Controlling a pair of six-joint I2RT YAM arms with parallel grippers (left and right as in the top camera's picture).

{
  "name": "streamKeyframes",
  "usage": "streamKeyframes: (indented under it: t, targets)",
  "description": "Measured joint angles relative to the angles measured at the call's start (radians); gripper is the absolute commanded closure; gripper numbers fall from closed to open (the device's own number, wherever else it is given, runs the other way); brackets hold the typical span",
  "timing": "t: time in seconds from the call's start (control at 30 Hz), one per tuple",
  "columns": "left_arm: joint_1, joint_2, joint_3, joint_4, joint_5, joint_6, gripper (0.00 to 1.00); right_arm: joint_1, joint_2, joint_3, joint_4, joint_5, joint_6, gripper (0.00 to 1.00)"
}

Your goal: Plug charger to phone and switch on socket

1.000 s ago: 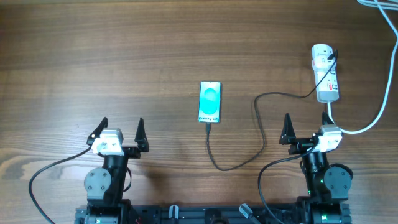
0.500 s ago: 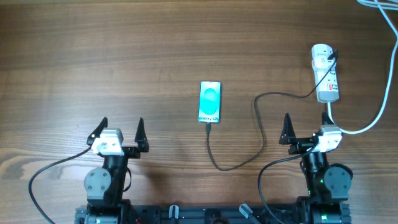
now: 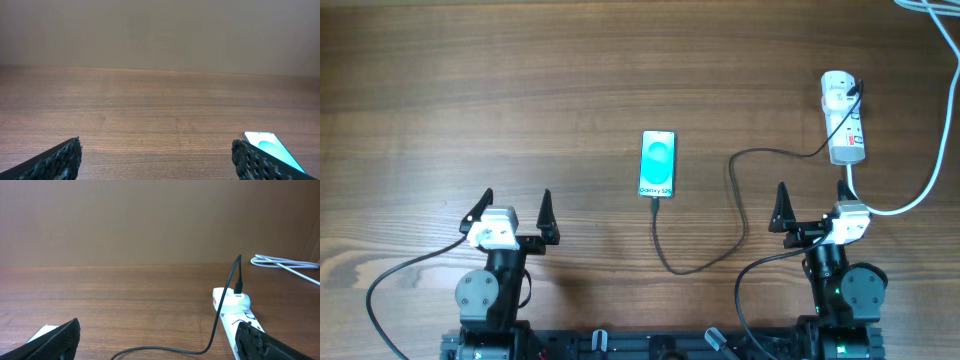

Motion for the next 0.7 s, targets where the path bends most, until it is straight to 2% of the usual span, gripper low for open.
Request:
streamKeyframes:
  t: [0.7]
  targets:
    - [0.000, 0.000, 0.000, 0.000, 0.000, 0.000, 0.00, 0.000, 0.000, 0.000, 0.000, 0.000, 0.000, 0.00]
